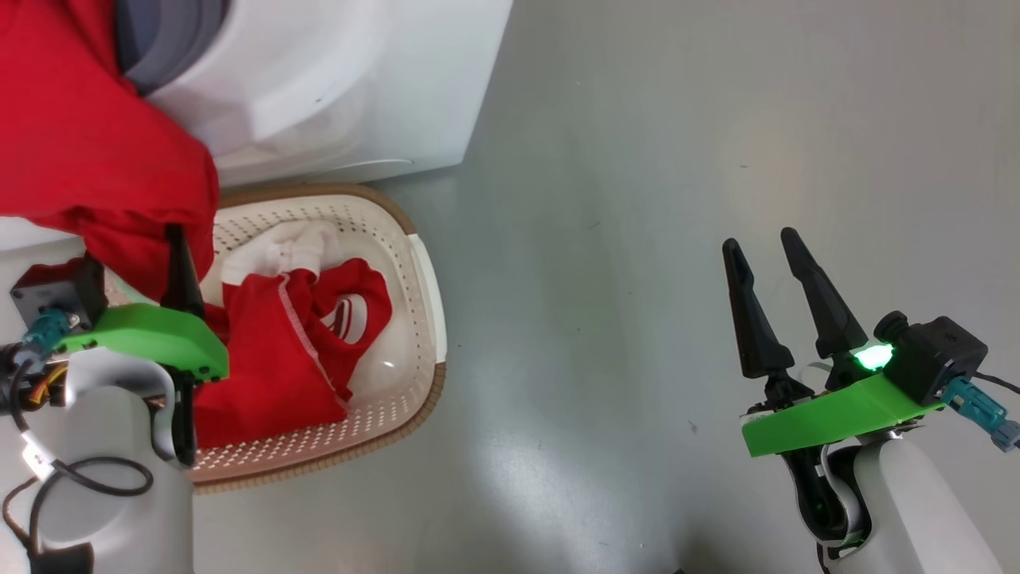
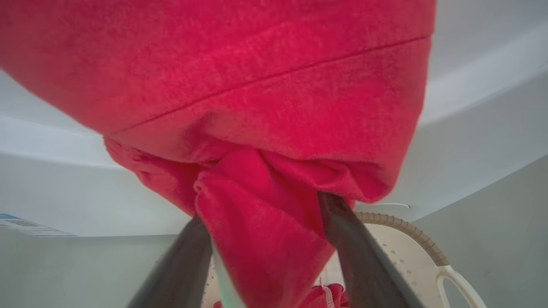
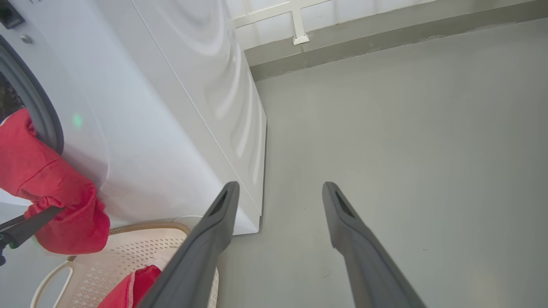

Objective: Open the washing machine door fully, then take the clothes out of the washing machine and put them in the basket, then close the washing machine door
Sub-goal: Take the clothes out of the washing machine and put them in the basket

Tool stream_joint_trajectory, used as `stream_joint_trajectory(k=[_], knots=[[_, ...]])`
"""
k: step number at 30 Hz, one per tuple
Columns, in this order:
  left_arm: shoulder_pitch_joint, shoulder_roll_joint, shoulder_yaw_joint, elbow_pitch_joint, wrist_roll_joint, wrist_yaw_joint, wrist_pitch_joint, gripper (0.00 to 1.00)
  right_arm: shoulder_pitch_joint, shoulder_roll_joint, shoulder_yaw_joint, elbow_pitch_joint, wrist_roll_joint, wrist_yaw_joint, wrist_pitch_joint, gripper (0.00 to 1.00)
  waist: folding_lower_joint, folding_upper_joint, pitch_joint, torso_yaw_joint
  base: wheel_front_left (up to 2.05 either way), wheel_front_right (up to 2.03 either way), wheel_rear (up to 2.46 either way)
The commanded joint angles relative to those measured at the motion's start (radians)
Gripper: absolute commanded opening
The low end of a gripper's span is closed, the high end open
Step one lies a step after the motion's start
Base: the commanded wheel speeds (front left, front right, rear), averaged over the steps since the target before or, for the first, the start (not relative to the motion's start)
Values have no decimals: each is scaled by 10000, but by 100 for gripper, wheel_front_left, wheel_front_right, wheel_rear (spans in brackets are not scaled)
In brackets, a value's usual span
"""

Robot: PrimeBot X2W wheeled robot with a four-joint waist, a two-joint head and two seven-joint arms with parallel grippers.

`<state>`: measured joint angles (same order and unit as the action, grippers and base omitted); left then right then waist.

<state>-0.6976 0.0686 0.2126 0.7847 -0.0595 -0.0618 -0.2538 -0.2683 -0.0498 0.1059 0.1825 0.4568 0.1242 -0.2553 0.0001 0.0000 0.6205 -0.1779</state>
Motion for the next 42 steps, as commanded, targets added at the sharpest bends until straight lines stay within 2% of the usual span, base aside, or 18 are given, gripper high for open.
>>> stream_joint_trajectory(k=[1,10,19,27,35,42], knots=[[363,235,238,-264,51,-2,-80,100,108,-5,157,-179,-144,65,-65,100,-1,0,-85,87,0,0,0],[1256,-91,94,-1394,1,-128,-80,100,349,-5,84,-126,-423,65,-65,100,-1,0,-563,489,0,0,0],[2304,-178,-289,-2508,-371,-114,-80,100,602,-193,61,-34,-524,65,-65,100,-1,0,-1105,884,0,0,0],[3466,-181,-904,-3684,-862,71,-80,100,920,-411,48,45,-505,65,-65,100,-1,0,-1550,1053,0,0,0],[4602,-182,-1253,-5161,-1110,475,-80,100,1071,-502,12,1,-493,65,-65,100,-1,0,-1661,1078,0,0,0],[4879,-182,-1511,-5748,-1209,716,-80,100,1133,-527,-31,-12,-515,65,-65,100,-1,0,-1614,1111,0,0,0]])
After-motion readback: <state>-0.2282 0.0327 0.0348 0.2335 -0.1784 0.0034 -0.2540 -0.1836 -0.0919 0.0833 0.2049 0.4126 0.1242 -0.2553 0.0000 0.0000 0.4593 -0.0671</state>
